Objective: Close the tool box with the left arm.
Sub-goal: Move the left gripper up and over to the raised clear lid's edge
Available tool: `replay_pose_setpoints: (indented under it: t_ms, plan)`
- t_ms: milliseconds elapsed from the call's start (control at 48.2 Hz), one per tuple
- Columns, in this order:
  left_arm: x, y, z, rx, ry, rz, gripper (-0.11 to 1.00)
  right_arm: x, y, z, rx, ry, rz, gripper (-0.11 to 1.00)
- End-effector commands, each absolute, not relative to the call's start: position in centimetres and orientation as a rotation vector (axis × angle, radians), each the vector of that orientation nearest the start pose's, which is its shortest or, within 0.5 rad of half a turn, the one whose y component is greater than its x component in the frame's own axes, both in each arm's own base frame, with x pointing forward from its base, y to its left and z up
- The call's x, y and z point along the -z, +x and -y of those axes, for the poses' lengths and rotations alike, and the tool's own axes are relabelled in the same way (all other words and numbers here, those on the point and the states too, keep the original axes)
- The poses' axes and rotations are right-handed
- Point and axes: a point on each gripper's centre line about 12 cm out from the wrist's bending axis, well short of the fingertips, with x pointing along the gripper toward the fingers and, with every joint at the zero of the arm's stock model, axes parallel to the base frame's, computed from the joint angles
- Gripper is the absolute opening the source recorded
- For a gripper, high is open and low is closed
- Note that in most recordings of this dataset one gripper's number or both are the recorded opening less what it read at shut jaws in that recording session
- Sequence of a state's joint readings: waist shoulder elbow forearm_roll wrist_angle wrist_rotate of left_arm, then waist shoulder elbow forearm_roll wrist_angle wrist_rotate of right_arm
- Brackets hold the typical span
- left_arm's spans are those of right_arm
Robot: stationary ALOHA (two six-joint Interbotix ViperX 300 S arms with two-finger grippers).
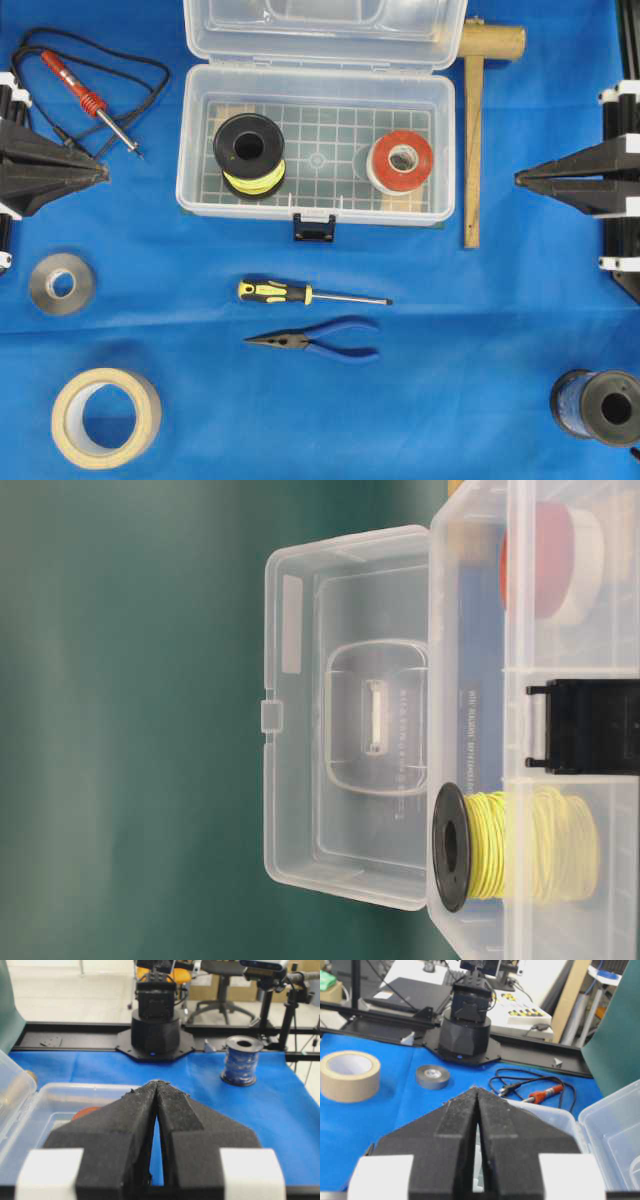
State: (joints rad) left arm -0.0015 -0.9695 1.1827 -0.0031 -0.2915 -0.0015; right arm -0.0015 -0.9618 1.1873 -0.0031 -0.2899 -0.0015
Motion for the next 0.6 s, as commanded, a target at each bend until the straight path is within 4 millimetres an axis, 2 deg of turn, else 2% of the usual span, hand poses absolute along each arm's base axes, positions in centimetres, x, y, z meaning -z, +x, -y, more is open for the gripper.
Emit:
replay_pose_setpoints:
  t_ms: [0,104,228,353,519,581]
  plan:
    - [-30.5,20.0,0.0,-0.005,-0.030,0.115,0.00,-30.4,20.1,0.1,0.003,-0.002,0.104,0.00]
    - [-30.8,20.3,-0.1,-0.008,-0.025,0.121,0.00,-30.1,20.5,0.1,0.006,-0.002,0.074,0.00]
    - [-32.4,20.8,-0.7,-0.036,-0.020,0.163,0.00,-29.9,20.8,0.4,0.021,-0.001,0.052,0.00]
    - [-34.0,21.6,-2.7,-0.127,0.002,0.180,0.00,-29.8,20.9,0.9,0.043,-0.001,0.041,0.00]
    - [-35.6,23.1,-6.3,-0.270,0.022,0.175,0.01,-29.6,20.9,1.0,0.049,-0.001,0.025,0.00]
    - [-35.9,23.8,-7.6,-0.316,0.025,0.164,0.07,-29.5,20.9,1.0,0.047,0.000,0.014,0.00]
